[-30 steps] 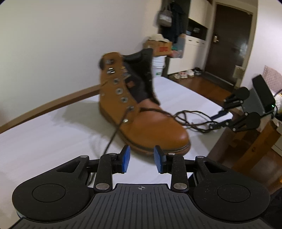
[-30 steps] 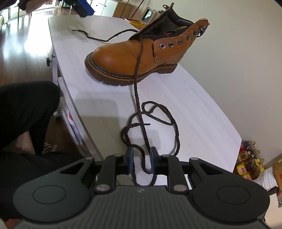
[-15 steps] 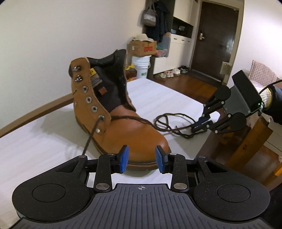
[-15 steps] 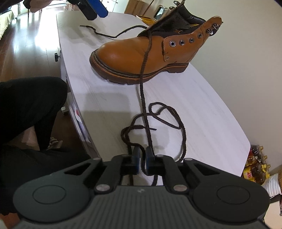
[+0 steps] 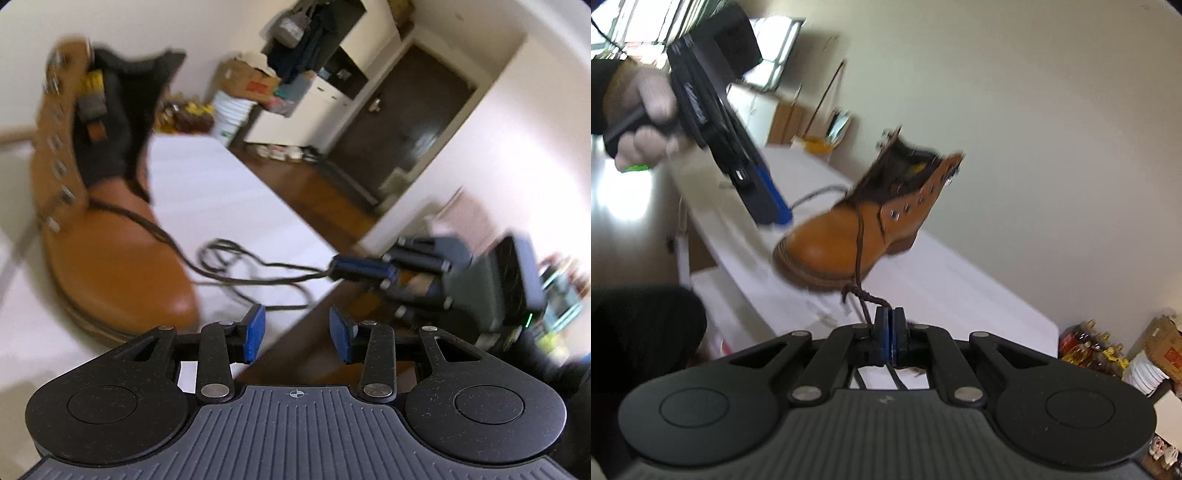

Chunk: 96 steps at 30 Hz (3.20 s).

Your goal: Lace up shoes with both hands

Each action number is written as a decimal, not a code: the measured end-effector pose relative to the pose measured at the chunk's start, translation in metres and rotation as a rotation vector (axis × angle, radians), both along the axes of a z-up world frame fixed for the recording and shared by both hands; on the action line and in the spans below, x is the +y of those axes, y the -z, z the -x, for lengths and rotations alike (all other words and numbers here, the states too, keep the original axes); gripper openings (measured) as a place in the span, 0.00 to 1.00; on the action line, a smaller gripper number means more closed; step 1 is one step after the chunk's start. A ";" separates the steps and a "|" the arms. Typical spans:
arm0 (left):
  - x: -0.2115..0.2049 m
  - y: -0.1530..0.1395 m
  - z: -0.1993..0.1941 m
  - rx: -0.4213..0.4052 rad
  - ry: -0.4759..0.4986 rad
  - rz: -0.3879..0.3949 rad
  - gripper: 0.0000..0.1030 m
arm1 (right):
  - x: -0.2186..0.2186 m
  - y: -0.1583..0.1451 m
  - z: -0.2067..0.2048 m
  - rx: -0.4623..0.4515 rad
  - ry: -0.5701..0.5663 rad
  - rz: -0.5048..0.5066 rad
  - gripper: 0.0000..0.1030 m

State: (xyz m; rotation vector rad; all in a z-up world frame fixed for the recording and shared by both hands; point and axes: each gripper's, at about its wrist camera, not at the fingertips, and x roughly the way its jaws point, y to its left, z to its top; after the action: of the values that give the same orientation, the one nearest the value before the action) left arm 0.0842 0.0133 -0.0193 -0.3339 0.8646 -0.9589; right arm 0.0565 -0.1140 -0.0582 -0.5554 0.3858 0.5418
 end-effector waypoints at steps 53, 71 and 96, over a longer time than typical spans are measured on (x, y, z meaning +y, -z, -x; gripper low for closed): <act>0.031 -0.005 -0.019 -0.042 0.067 0.141 0.03 | 0.020 0.014 0.010 -0.077 -0.049 -0.223 0.16; 0.024 -0.001 -0.011 -0.119 0.094 -0.045 0.40 | 0.059 0.019 0.011 -0.172 -0.153 0.074 0.03; 0.013 -0.021 0.006 -0.358 0.158 -0.163 0.03 | 0.092 0.031 0.026 -0.310 -0.265 0.434 0.10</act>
State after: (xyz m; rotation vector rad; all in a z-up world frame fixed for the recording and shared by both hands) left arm 0.0777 0.0264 0.0015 0.0481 0.6411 -1.0473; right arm 0.0301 -0.0222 -0.0890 -1.1044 0.1304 0.6181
